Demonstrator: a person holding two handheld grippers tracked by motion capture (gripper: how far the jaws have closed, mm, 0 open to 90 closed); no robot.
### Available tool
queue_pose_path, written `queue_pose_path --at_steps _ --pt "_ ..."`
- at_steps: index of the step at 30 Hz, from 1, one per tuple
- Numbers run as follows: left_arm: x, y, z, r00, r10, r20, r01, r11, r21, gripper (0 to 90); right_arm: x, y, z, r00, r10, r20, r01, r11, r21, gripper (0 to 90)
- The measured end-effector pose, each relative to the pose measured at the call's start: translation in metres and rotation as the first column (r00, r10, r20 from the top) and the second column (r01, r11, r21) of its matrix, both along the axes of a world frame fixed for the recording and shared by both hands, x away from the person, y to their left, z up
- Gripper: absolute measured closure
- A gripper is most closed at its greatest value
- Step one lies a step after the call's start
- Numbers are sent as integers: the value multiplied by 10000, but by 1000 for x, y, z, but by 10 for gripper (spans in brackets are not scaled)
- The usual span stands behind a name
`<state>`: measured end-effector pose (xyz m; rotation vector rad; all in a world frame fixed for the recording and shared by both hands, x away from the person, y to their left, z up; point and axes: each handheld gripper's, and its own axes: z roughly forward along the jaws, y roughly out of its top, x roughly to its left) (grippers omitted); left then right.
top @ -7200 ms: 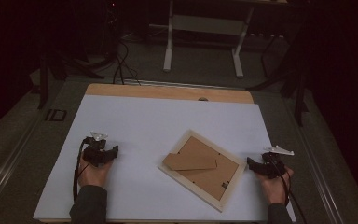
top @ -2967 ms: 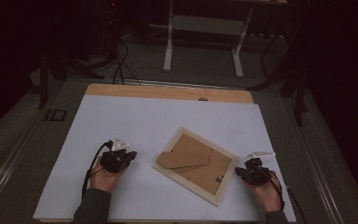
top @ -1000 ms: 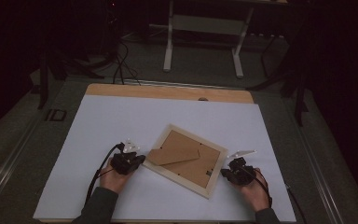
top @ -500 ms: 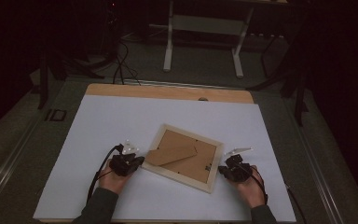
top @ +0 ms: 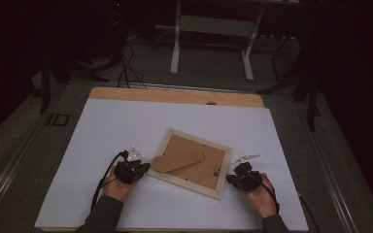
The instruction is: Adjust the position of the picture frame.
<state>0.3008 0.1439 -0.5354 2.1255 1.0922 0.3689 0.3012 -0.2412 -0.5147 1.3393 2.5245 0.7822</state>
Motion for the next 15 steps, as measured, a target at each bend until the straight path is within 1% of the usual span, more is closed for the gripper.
queue_pose_path --at_steps 9,15 --pt "0 1 0 9999 115 13 -115 9999 -6 900 8 2 0 9999 -104 27 104 9999 11 900" --pt "-2 0 0 9998 179 89 -179 9998 58 900 11 4 0 9999 -120 -78 120 9999 -31 900"
